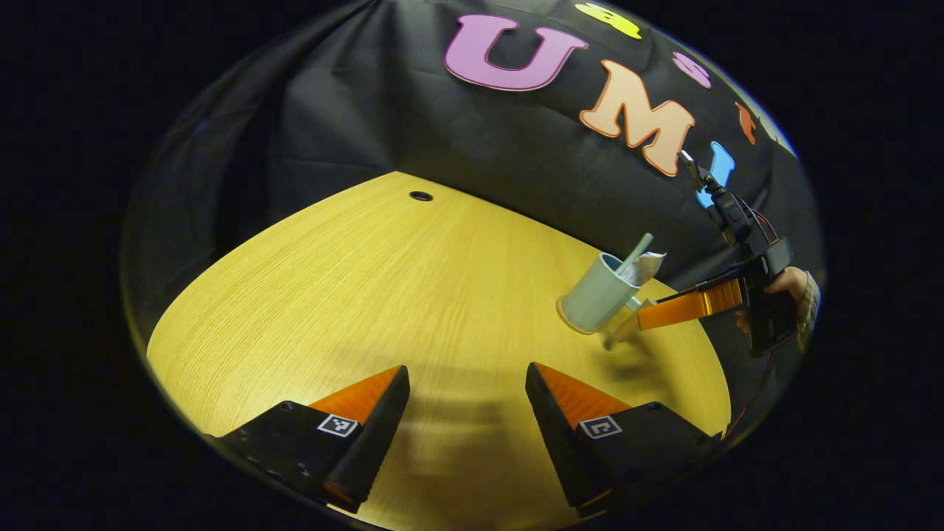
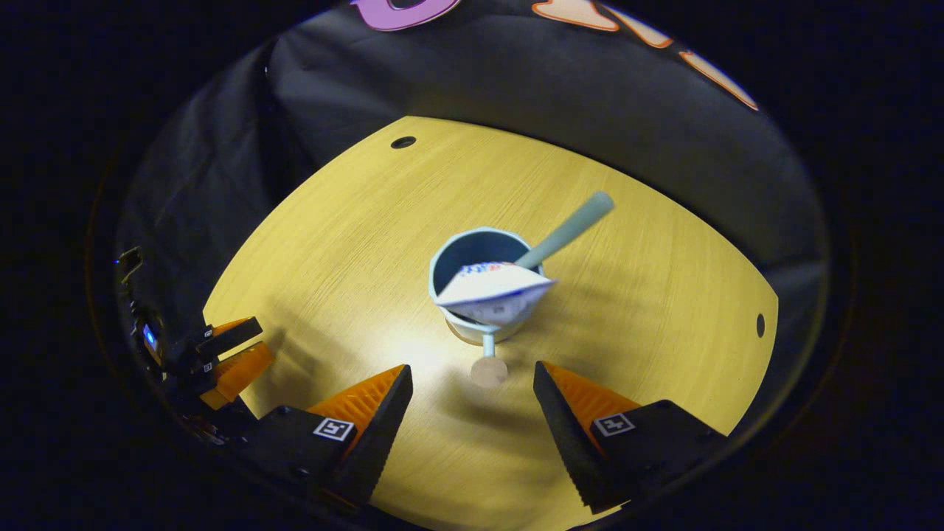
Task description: Put the toothbrush and toothpaste on the desktop into the cup, then pick up the cup and place it on the coaster on the desktop.
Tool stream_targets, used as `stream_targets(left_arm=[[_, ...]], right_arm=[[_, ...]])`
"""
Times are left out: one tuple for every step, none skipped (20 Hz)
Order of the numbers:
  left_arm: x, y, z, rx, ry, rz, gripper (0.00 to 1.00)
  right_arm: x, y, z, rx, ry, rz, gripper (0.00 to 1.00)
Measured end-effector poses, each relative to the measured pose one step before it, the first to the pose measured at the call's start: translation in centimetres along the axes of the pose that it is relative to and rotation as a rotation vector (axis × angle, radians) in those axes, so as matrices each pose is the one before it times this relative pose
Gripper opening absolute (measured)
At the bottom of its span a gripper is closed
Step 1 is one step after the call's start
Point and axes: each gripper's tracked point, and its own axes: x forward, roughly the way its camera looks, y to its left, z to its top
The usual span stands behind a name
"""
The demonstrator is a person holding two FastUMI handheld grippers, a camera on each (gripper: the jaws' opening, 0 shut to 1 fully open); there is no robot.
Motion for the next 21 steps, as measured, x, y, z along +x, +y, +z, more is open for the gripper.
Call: stream_targets(left_arm=[[0.059, -0.926, 0.178, 0.01748, 0.00536, -0.01507, 0.93], [0.149, -0.922, 0.159, 0.01892, 0.00503, -0.01370, 0.93], [0.221, -0.918, 0.266, 0.01742, 0.00504, -0.01662, 0.93], [0.206, -1.041, 0.283, 0.01446, 0.00390, -0.01747, 0.93], [0.095, -0.890, 0.228, 0.01199, 0.00479, -0.01873, 0.92], [0.194, -0.967, 0.196, 0.01100, 0.00529, -0.01878, 0.93], [0.101, -0.777, 0.174, 0.01127, 0.00253, -0.01309, 0.93], [0.023, -0.767, 0.127, 0.01259, 0.00282, -0.01348, 0.93], [0.009, -0.705, 0.254, 0.01287, 0.00171, -0.01280, 0.93], [-0.001, -0.614, 0.017, 0.01214, 0.00512, -0.01147, 0.92], [-0.035, -0.564, 0.015, 0.01136, 0.01008, -0.00997, 0.93], [-0.142, -0.384, -0.115, 0.00950, 0.01178, -0.00708, 0.93], [-0.131, -0.414, -0.059, 0.00626, 0.00830, -0.00700, 0.93], [-0.122, -0.289, 0.036, 0.00430, 0.00425, -0.00054, 0.92], [-0.148, -0.056, 0.174, 0.00097, 0.00178, 0.00360, 0.92], [-0.124, -0.044, 0.163, -0.00359, -0.00135, 0.00222, 0.92], [-0.066, -0.151, 0.234, -0.00383, -0.00165, -0.00036, 0.92], [-0.047, -0.085, 0.192, 0.00007, -0.00028, -0.00060, 0.93], [-0.140, 0.033, 0.210, 0.00660, -0.00102, -0.00119, 0.92], [-0.061, 0.101, 0.160, 0.01220, -0.00182, 0.00029, 0.92], [-0.234, 0.189, 0.142, 0.01618, -0.00035, 0.00253, 0.93]], right_arm=[[-0.767, -0.489, -0.675, 0.01699, -0.01949, -0.01361, 0.99], [-1.005, -0.686, -0.765, 0.01363, -0.01972, -0.01812, 0.99], [-0.930, -0.551, -0.789, 0.01375, -0.01247, -0.01858, 0.99], [-0.878, -0.649, -0.718, 0.01830, -0.00680, -0.01971, 1.00], [-0.826, -0.680, -0.751, 0.02296, -0.00867, -0.01865, 1.00], [-0.727, -0.860, -0.979, 0.02782, -0.00690, -0.01608, 1.00], [-0.731, -0.682, -0.956, 0.03023, -0.00543, -0.01502, 0.99], [-0.456, -0.736, -0.983, 0.03284, -0.00602, -0.02176, 1.00], [-0.577, -0.805, -0.859, 0.03325, -0.00760, -0.02172, 1.00], [-0.701, -0.718, -0.778, 0.03624, -0.01184, -0.01693, 1.00], [-0.524, -0.589, -0.638, 0.03772, -0.01395, -0.01390, 1.00], [-0.500, -0.716, -0.442, 0.03839, -0.01948, -0.01723, 1.00], [-0.473, -0.715, -0.154, 0.03806, -0.03185, -0.01722, 1.00], [-0.704, -0.790, -0.213, 0.03418, -0.03180, -0.01381, 0.99], [-0.399, -0.438, -0.122, 0.03279, -0.03196, -0.01103, 1.00], [-0.744, -0.541, -0.198, 0.02702, -0.02872, -0.00613, 0.97], [-0.547, -0.529, -0.012, 0.01982, -0.02894, -0.00899, 0.97], [-0.494, -0.562, 0.001, 0.01571, -0.02490, -0.01004, 0.97], [-0.561, -0.331, 0.091, 0.01159, -0.01783, -0.00086, 1.00], [-0.470, -0.166, 0.081, 0.00571, -0.01684, -0.00155, 1.00], [-0.409, -0.382, 0.294, 0.00107, -0.02032, -0.00805, 0.96]])
